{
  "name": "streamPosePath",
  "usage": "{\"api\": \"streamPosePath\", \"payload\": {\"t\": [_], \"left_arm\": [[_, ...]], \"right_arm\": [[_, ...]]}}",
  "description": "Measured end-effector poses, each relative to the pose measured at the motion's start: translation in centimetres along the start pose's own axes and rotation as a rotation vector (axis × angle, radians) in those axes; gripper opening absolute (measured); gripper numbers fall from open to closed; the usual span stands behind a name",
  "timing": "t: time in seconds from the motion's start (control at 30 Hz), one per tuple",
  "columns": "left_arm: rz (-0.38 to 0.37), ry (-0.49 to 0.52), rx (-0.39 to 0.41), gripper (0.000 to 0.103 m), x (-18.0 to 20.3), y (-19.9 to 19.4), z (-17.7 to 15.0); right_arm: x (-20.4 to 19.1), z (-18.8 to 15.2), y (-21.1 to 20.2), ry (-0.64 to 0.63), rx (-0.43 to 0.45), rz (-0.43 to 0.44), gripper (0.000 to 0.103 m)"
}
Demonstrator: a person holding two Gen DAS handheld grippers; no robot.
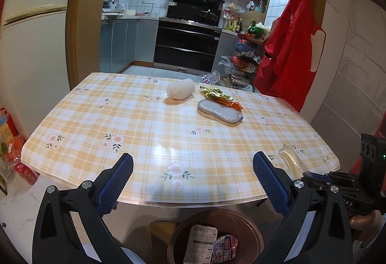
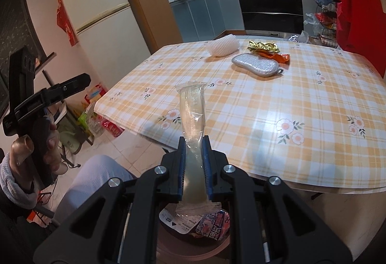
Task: Collect trash
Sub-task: 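Carry the can and wrapper over the bin and open both tools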
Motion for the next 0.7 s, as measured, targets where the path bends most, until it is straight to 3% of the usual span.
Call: {"api": "streamPosePath", "payload": {"t": [0.33,0.47,0.53,0.7], "left_arm": [[0.005,-0.008,-0.006,0.097,-0.2,0.1,-0.4],[0.002,-0.029,-0.011,0.097,-0.6,0.2,-0.6],[0.004,-0.030,-0.010,0.097,-0.6,0.2,-0.7],[0.002,-0.021,-0.011,0.097,-0.7,0.4,-0.8]], "right_arm": [[-0.7,-0.3,1.0,-0.018,-0.037,0.010,0.018],[-0.9,-0.1,1.0,-0.020,-0.026,0.010,0.038],[-0.9,0.1,0.9,-0.023,-0.020,0.002,0.040],[-0.3,0.4,0.8,-0.019,-0.001,-0.052,0.079]]}}
Point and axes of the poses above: each gripper's, at about its wrist camera, not at the fingertips, and y roughly the way its jaws point, x to its right, z to its top, the point moved 3 cm from there along y, roughly the way its jaws point, and after that the axes turned 1 degree about y, right-handed, at the moved point
